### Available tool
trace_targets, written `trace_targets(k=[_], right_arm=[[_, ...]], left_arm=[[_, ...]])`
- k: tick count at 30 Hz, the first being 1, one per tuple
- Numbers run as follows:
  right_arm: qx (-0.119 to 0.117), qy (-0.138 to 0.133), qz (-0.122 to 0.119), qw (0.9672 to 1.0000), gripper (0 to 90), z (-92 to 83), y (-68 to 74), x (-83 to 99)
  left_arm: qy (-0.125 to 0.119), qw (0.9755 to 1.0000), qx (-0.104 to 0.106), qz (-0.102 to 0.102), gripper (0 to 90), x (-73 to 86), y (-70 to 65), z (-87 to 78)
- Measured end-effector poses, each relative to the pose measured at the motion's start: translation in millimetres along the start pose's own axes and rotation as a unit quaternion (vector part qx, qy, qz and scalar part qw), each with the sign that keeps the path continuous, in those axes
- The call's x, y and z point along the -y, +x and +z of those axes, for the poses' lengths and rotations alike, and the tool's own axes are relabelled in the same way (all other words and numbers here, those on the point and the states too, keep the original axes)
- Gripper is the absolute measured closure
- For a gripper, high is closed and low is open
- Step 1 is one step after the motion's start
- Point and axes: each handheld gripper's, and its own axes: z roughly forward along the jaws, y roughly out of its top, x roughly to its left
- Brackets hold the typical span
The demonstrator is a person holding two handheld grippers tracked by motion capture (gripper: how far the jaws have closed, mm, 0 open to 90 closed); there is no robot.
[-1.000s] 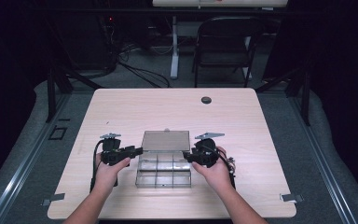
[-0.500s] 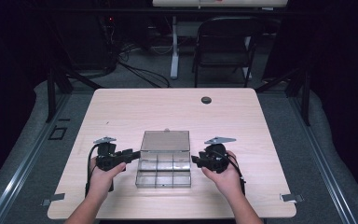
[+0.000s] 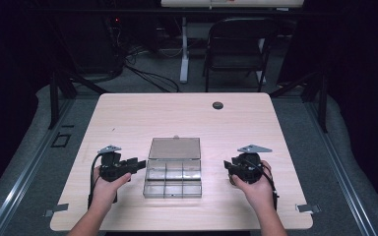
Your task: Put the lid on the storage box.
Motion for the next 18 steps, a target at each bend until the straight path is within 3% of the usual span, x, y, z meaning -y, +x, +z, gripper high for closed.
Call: trace_targets(k=[6,11,18], right_arm=[[0.029,-0.014,0.019,0.9993,54.3,-8.4,-17.8,5.4],[0.047,0.002,0.009,0.9988,51.0,-5.5,-24.2,11.7],[0.044,0.023,0.028,0.9984,52.6,-6.0,-30.7,17.9]], left_arm=[[0.007,0.9998,0.014,-0.01,49.4,0.8,3.8,2.7],[-0.003,0.9997,0.017,-0.017,49.1,-2.4,7.4,-0.2],[-0.016,0.9987,0.029,-0.038,48.7,-7.7,13.6,-4.3]])
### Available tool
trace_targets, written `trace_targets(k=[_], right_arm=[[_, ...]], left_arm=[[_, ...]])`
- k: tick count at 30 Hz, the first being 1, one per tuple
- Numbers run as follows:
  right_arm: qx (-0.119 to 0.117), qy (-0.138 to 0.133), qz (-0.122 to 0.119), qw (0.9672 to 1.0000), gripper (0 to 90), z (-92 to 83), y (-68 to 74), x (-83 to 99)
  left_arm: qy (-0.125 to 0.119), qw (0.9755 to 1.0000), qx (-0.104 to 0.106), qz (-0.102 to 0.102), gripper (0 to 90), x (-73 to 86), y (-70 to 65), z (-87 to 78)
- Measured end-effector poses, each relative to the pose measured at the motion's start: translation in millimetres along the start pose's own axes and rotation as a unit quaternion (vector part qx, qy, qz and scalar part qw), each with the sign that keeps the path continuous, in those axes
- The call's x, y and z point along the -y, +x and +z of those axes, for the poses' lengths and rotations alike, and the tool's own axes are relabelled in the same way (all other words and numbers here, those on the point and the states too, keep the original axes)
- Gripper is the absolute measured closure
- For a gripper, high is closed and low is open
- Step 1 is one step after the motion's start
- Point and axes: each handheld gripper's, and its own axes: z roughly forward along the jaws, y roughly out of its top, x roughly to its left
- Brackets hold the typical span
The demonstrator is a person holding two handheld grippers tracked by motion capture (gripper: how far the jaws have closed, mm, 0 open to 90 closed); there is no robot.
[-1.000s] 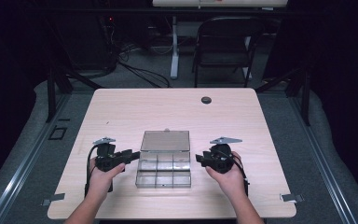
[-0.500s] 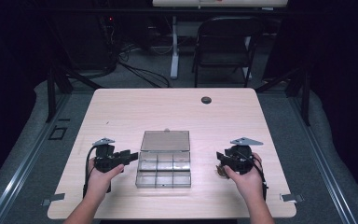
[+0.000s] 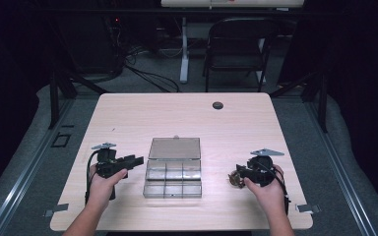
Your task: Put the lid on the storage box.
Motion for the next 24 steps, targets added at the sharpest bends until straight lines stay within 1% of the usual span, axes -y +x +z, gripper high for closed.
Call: trace_targets(k=[2,3,6,9,11,13,19,22,23,24], right_arm=[[0.007,0.003,0.0,1.0,53.8,0.0,-2.3,2.3],[0.007,0.012,0.0,0.9999,55.1,0.2,-4.0,3.2],[0.001,0.03,0.016,0.9994,59.0,1.1,-6.7,7.4],[0.007,0.039,0.015,0.9991,63.9,0.5,-8.5,10.3],[0.014,0.043,0.015,0.9989,67.6,-0.1,-9.7,11.3],[0.016,0.049,0.019,0.9985,69.5,0.5,-11.1,13.0],[0.017,0.064,0.022,0.9976,72.5,4.9,-13.3,17.5],[0.017,0.064,0.019,0.9977,72.6,6.9,-12.6,18.2],[0.016,0.07,0.015,0.9973,73.3,8.8,-11.3,18.4],[0.016,0.07,0.015,0.9973,73.3,8.8,-11.3,18.4]], left_arm=[[-0.001,1.0,0.005,-0.006,48.6,-1.4,1.2,0.0],[0.0,1.0,0.006,-0.004,48.5,-2.3,1.9,-0.3],[-0.004,0.9999,0.005,-0.008,48.5,-3.4,3.3,0.9],[0.001,1.0,0.005,-0.006,48.4,-3.2,2.3,3.7],[0.003,1.0,0.006,0.001,48.4,-3.4,1.2,4.3],[0.002,1.0,0.007,0.002,48.3,-3.6,0.0,4.1],[0.0,1.0,0.007,0.005,48.2,-4.6,-0.9,3.0],[-0.002,1.0,0.007,0.004,48.0,-4.9,-0.5,2.5],[-0.002,1.0,0.006,0.003,47.9,-5.0,0.0,2.1],[-0.002,1.0,0.006,0.003,47.8,-5.0,0.0,2.1]])
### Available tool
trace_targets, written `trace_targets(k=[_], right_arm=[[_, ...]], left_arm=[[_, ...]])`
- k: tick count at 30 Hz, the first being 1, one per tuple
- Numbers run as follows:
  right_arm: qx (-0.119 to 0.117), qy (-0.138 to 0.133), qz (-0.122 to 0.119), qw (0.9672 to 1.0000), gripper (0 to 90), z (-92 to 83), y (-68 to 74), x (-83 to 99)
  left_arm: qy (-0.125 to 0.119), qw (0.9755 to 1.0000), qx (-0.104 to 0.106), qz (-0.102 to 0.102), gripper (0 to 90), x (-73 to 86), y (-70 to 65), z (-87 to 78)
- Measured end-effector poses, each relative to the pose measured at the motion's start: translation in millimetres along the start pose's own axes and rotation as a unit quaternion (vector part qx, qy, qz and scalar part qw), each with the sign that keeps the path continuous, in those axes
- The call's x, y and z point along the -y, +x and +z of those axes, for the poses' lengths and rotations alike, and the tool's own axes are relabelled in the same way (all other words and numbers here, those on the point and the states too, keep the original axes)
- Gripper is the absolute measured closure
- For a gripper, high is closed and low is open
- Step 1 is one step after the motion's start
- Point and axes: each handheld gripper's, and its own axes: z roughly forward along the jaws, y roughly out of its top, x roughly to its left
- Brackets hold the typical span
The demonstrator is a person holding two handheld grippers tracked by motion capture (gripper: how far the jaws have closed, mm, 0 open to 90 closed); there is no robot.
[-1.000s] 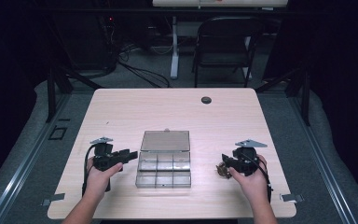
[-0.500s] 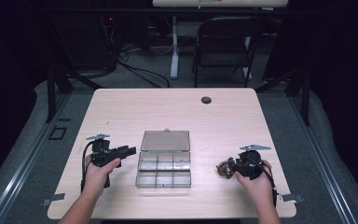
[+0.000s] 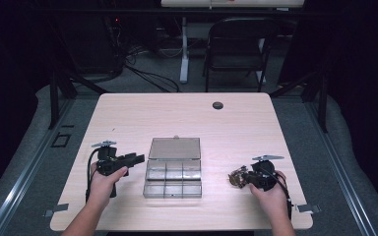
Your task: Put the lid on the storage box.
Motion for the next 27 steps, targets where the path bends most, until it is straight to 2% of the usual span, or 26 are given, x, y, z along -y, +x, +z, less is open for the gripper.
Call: trace_targets(k=[5,18,27], right_arm=[[0.002,0.001,0.001,1.0,77.0,2.3,0.4,-0.5],[0.007,0.012,-0.001,0.9999,78.3,7.3,-3.7,0.1],[0.025,0.022,-0.023,0.9992,79.5,11.1,1.2,-0.7]], left_arm=[[0.001,1.0,-0.002,-0.002,47.5,0.6,0.1,0.3],[0.003,1.0,-0.002,-0.004,47.6,2.0,0.8,0.2],[0.003,1.0,-0.002,-0.005,47.6,2.4,1.2,-0.3]])
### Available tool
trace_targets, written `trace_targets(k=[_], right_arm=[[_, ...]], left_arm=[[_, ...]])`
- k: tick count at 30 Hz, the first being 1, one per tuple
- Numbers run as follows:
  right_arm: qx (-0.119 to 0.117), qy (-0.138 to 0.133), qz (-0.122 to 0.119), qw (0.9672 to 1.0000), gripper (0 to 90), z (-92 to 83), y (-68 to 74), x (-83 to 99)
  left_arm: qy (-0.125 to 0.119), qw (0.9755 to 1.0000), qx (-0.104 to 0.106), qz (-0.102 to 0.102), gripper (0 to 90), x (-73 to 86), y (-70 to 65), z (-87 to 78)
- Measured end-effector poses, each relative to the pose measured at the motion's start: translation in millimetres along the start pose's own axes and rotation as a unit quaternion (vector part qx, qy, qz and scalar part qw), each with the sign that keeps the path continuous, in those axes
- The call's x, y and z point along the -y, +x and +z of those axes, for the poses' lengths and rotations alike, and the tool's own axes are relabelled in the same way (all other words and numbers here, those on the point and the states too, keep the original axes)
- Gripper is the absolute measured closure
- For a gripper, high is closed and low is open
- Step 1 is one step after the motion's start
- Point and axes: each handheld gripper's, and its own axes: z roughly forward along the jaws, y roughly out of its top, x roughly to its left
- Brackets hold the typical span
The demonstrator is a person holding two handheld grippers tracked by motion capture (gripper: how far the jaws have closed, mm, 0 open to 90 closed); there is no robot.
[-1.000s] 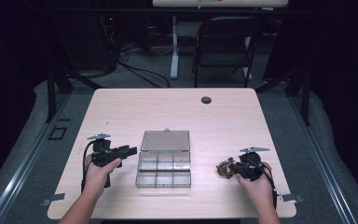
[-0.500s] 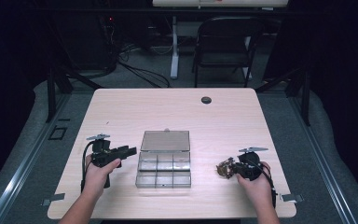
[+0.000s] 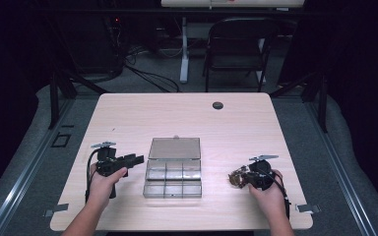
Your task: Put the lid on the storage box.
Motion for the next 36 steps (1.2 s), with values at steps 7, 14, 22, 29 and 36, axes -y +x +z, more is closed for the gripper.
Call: trace_targets(k=[7,14,22,29,36], right_arm=[[0.003,0.003,-0.01,0.9999,82.1,1.2,1.0,-0.5],[0.005,0.008,-0.018,0.9998,86.8,1.4,3.5,-1.4],[-0.006,-0.008,0.001,0.9999,87.3,-5.7,2.4,-4.1],[-0.016,-0.031,-0.006,0.9994,87.3,-20.0,9.9,-8.1],[-0.03,-0.052,-0.007,0.9982,87.3,-29.4,16.7,-11.1]], left_arm=[[0.001,1.0,0.0,0.001,47.6,0.5,0.0,0.3],[0.0,1.0,-0.001,0.002,47.6,0.9,0.2,0.4],[-0.003,1.0,-0.003,-0.002,47.6,0.9,1.0,-0.2],[-0.005,1.0,-0.005,-0.002,47.6,0.9,1.3,-0.6],[-0.002,1.0,-0.005,-0.001,47.6,1.4,1.3,0.2]])
